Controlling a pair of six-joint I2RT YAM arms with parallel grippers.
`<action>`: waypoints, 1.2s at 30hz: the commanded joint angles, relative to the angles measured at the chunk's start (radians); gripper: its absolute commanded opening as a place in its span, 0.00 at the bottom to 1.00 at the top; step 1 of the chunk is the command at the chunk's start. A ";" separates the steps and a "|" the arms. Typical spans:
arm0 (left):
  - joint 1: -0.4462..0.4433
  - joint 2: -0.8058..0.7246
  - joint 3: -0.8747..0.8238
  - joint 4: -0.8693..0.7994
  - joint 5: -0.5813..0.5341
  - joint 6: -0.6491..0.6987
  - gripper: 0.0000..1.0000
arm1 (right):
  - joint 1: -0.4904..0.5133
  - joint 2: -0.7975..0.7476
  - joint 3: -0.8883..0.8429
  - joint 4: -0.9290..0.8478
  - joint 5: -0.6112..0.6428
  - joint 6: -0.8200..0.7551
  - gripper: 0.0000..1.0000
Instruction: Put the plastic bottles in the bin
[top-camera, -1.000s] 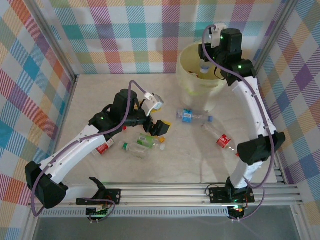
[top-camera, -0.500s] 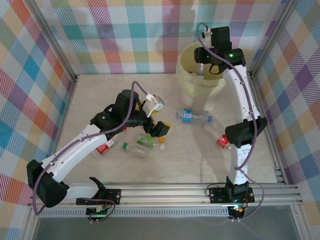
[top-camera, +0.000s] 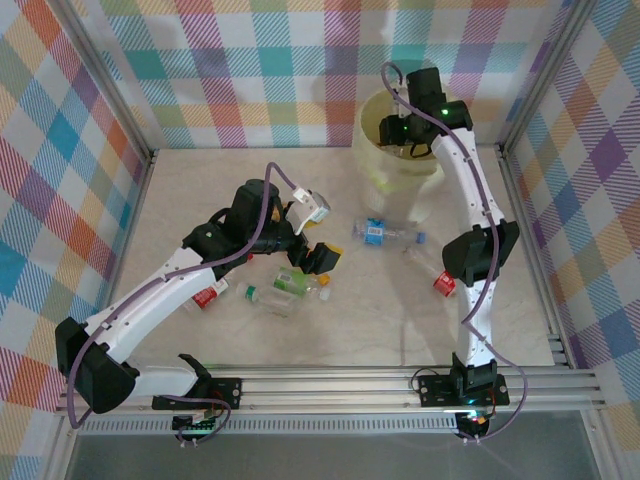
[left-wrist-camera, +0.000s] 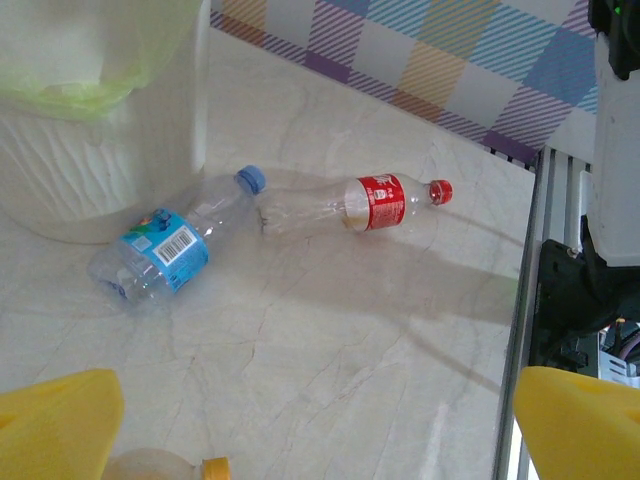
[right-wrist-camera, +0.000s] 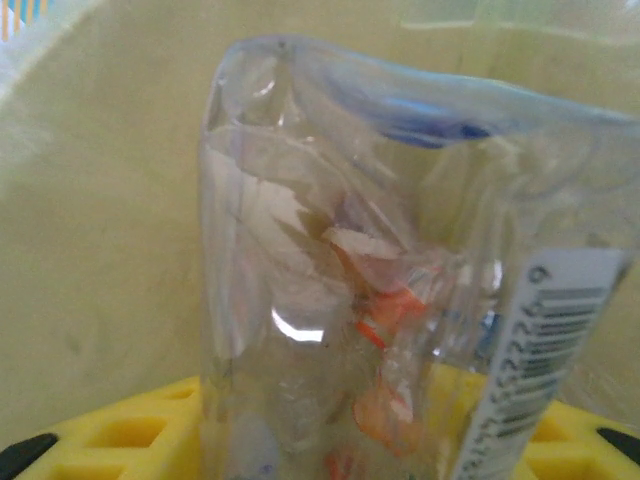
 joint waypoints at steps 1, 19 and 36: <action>-0.013 0.004 0.026 -0.024 0.001 0.024 1.00 | -0.008 0.026 0.028 -0.053 -0.061 0.017 0.52; -0.014 0.003 0.027 -0.027 0.002 0.026 1.00 | -0.028 0.009 0.044 -0.028 -0.173 0.080 0.81; -0.014 -0.020 0.023 -0.014 0.005 0.018 1.00 | -0.029 -0.231 -0.088 0.146 -0.174 0.117 0.83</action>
